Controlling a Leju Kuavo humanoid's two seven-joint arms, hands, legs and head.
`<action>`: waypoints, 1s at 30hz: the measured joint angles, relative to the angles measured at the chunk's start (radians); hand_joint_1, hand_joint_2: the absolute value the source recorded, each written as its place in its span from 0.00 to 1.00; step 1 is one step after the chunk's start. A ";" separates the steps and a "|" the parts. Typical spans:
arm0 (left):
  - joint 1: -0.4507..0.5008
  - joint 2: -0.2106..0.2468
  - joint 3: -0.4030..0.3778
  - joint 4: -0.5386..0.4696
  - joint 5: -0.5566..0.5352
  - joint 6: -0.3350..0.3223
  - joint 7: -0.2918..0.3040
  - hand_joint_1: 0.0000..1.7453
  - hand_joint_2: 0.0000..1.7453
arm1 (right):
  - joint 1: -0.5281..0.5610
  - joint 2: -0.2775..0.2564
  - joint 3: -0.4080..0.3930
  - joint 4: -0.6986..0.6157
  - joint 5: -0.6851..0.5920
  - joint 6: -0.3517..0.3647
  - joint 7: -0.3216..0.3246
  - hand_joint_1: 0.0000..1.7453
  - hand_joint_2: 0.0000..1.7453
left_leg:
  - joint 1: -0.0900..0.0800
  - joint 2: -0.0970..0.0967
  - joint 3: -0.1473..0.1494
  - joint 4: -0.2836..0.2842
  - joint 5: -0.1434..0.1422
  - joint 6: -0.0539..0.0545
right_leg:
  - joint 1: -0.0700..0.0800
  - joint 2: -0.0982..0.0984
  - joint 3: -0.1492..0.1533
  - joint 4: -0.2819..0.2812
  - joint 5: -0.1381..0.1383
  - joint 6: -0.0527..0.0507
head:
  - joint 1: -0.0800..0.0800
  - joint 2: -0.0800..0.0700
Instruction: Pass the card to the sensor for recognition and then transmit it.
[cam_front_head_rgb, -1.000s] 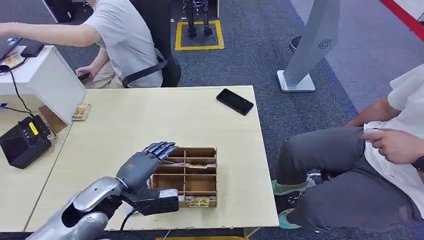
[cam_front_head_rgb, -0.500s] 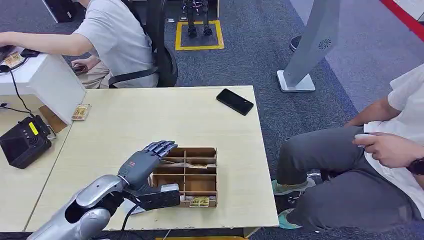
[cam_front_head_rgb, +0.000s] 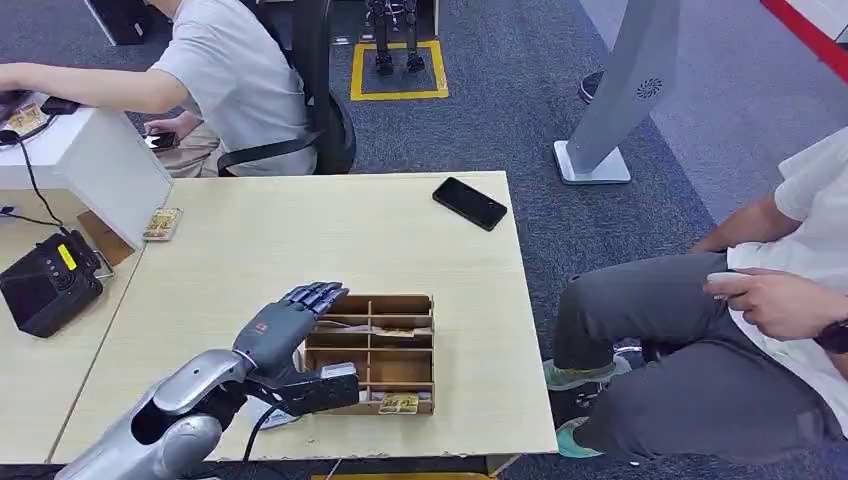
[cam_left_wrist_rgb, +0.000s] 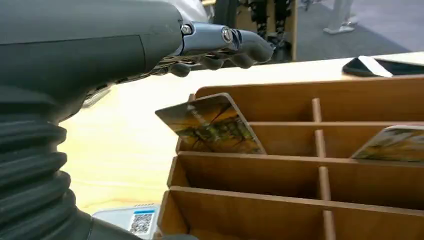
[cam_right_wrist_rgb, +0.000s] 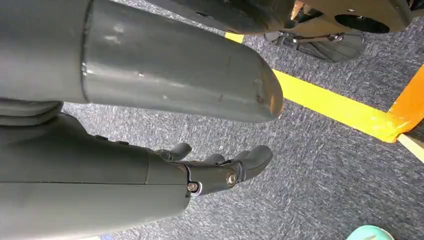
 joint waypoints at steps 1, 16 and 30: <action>0.000 0.000 0.000 0.000 0.000 0.000 0.000 0.00 1.00 | 0.000 0.000 0.000 0.000 0.000 0.000 0.000 0.00 0.00 | 0.000 0.000 0.000 0.000 0.000 0.000 | 0.000 0.000 0.000 0.000 0.000 0.000 | 0.000 0.000; 0.000 -0.005 0.034 0.049 -0.008 0.010 0.014 0.00 1.00 | -0.003 0.000 0.008 0.000 0.000 -0.001 0.006 0.00 0.00 | 0.000 0.000 0.000 0.000 0.000 0.000 | 0.000 0.000 0.000 0.000 0.000 0.000 | 0.000 0.000; -0.015 -0.005 0.045 0.054 -0.023 0.010 0.024 0.00 1.00 | -0.004 0.000 0.008 0.000 0.000 0.000 0.006 0.00 0.00 | 0.000 0.000 0.000 0.000 0.000 0.000 | 0.000 0.000 0.000 0.000 0.000 0.000 | 0.000 0.000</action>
